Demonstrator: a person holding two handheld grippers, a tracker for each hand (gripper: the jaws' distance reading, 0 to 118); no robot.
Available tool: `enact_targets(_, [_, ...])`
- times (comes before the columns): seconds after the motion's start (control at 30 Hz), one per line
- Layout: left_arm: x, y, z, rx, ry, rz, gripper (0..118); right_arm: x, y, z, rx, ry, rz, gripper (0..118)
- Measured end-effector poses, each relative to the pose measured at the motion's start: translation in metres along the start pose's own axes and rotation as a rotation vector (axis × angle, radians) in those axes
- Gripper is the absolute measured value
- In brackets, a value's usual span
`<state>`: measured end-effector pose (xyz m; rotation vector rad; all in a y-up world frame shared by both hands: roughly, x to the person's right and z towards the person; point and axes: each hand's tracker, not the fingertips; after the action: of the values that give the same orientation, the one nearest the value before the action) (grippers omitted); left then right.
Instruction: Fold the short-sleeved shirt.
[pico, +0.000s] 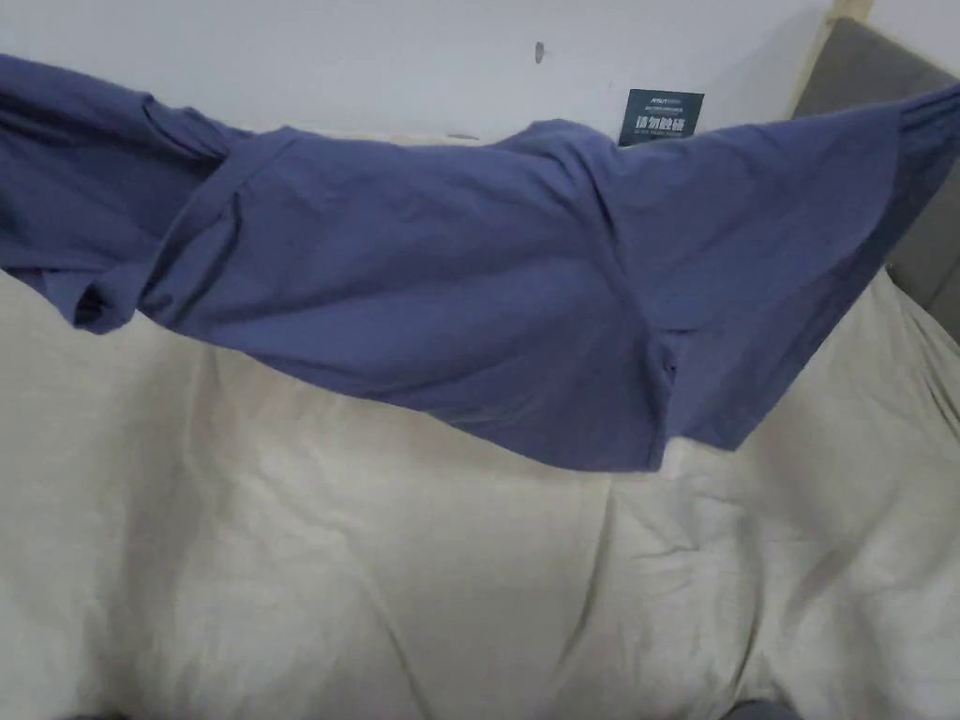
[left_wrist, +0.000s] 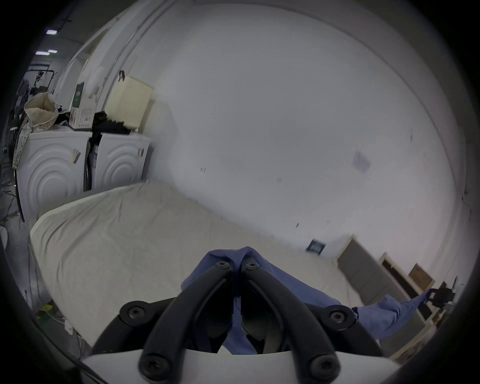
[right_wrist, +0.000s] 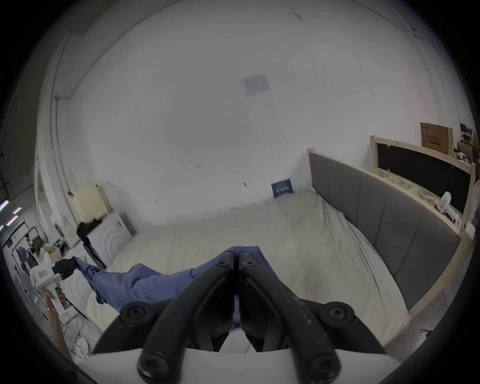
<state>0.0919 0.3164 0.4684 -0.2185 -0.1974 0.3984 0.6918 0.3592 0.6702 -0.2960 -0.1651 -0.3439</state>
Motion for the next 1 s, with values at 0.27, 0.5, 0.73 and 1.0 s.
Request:
enact_targets(0.27, [0.024, 0.053, -0.011, 0.090, -0.017, -0.036, 5, -0.017, 0.049, -0.006, 0.039, 0.022, -0.033, 5])
enact_targets(0.5, [0.054, 0.067, -0.093, -0.005, 0.048, -0.106, 4, -0.029, 0.075, -0.066, 0.004, -0.063, -0.066, 5])
enact_targets(0.73, [0.076, 0.066, -0.172, -0.066, 0.081, -0.178, 4, -0.035, 0.100, -0.134, 0.059, -0.126, -0.049, 5])
enact_targets(1.0, [0.055, 0.024, -0.220, -0.100, 0.079, -0.125, 4, -0.016, 0.074, -0.196, 0.021, -0.164, -0.032, 5])
